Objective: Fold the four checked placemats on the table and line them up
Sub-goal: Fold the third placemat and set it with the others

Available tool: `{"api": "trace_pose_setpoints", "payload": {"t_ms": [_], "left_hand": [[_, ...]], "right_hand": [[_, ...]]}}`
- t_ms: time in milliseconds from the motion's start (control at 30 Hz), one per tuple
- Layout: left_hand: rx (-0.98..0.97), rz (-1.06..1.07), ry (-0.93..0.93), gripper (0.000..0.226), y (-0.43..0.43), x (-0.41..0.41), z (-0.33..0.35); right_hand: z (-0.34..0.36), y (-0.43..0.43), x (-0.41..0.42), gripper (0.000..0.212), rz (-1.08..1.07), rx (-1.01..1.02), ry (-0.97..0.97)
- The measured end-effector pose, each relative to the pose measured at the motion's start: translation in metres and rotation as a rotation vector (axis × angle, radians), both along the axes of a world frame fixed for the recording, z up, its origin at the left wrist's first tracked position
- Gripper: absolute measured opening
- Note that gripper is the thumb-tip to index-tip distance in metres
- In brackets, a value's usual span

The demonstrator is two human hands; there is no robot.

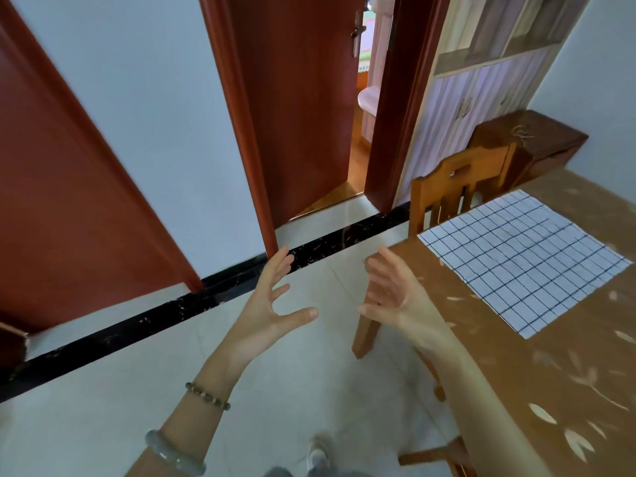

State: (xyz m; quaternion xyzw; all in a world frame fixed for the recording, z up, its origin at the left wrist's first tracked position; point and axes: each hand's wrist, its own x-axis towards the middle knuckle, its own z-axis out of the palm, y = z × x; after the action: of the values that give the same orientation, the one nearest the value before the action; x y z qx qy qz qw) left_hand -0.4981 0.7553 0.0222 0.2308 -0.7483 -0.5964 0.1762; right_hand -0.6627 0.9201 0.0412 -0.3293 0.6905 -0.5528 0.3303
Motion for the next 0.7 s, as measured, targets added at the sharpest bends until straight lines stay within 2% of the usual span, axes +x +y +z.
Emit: {"api": "trace_pose_setpoints", "payload": {"t_ms": [300,700], "left_hand": [[0.076,-0.038,0.061,0.096,-0.123,-0.097,-0.003],[0.003,-0.370,0.075,0.094,-0.326,-0.271,0.011]], "right_hand": [[-0.002,-0.104,-0.087,0.087,-0.120,0.004,0.015],[-0.003,-0.266,-0.202,0.088,-0.429,-0.063,-0.008]]}}
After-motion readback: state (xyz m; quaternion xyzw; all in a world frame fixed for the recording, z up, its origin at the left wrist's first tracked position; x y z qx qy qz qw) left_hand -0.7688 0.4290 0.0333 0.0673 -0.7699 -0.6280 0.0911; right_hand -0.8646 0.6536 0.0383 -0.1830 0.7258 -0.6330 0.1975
